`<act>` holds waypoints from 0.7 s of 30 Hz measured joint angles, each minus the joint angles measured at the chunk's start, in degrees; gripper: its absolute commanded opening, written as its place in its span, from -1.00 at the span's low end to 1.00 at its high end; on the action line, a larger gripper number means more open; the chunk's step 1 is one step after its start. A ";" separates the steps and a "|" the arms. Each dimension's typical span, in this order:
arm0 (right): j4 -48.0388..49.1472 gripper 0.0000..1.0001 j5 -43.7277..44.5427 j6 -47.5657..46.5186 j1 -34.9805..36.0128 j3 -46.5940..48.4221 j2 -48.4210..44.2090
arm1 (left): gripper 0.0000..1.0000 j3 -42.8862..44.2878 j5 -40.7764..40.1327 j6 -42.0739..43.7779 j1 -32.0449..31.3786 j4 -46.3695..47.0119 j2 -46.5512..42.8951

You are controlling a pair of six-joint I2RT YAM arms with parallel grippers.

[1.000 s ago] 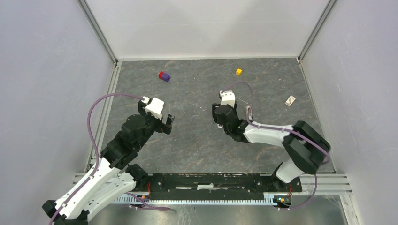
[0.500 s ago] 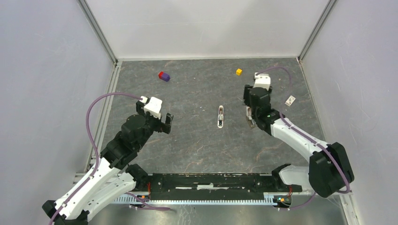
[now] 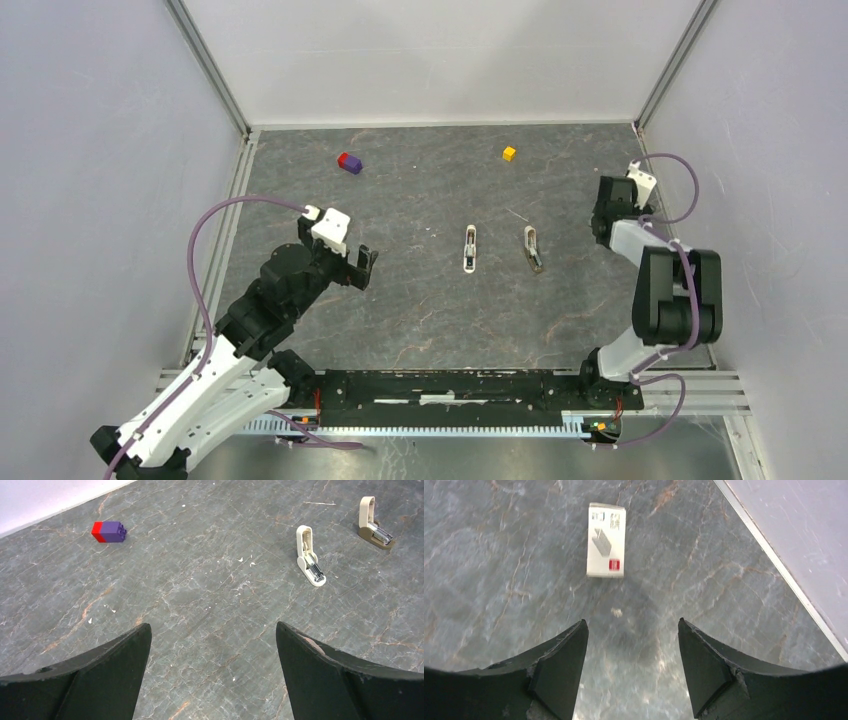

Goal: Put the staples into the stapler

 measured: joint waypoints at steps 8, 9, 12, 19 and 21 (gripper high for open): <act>0.90 0.53 -4.44 0.55 -4.15 8.48 8.74 | 1.00 -0.02 0.98 0.02 0.00 0.04 -0.85; 1.14 0.52 -4.63 0.48 -4.33 9.03 9.22 | 1.00 -0.02 1.01 0.00 0.00 0.04 -0.96; 1.49 0.50 -5.31 0.44 -4.79 11.26 11.30 | 1.00 -0.02 1.03 0.00 0.02 0.07 -1.22; 1.46 0.44 -5.75 0.52 -6.25 13.62 14.69 | 1.00 -0.02 1.01 0.02 0.02 0.07 -1.31; 1.42 0.44 -5.95 0.59 -6.62 13.70 15.34 | 1.00 -0.02 1.01 0.02 0.02 0.07 -1.31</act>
